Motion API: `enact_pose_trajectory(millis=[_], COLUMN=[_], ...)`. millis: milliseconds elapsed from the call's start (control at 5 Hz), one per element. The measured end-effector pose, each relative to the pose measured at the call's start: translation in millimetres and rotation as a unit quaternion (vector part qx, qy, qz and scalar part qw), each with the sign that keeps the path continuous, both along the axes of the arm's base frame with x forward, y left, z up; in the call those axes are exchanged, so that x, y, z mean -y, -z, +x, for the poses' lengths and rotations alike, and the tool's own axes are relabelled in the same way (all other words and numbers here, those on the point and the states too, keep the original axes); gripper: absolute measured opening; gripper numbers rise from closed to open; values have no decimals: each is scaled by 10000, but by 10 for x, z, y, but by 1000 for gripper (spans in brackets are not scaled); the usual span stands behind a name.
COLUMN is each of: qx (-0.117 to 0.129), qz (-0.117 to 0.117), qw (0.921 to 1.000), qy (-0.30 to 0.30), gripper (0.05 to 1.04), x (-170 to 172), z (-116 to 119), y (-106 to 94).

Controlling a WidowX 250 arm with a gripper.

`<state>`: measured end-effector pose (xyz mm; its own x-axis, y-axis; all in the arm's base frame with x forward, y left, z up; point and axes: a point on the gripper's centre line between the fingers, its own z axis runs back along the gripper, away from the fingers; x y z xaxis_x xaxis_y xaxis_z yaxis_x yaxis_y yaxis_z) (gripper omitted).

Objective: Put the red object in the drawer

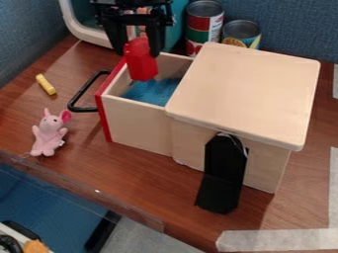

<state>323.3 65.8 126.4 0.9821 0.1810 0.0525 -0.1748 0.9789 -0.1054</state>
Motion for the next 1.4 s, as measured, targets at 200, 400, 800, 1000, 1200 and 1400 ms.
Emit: enact_pose_trajectory(millis=[200, 400, 800, 1000, 1200, 1400], qx=[-52, -12, -68, -73, -178, 4], qz=[-98, -70, 68, 106, 20, -20], qw=[9999, 10000, 9999, 9998, 9993, 9998], qy=[39, 48, 131, 180, 318, 215], gripper=[784, 784, 852, 1012, 1009, 1002], x=[87, 125, 183, 177, 198, 57], z=[52, 86, 79, 74, 26, -66], y=[49, 107, 295, 315, 323, 105])
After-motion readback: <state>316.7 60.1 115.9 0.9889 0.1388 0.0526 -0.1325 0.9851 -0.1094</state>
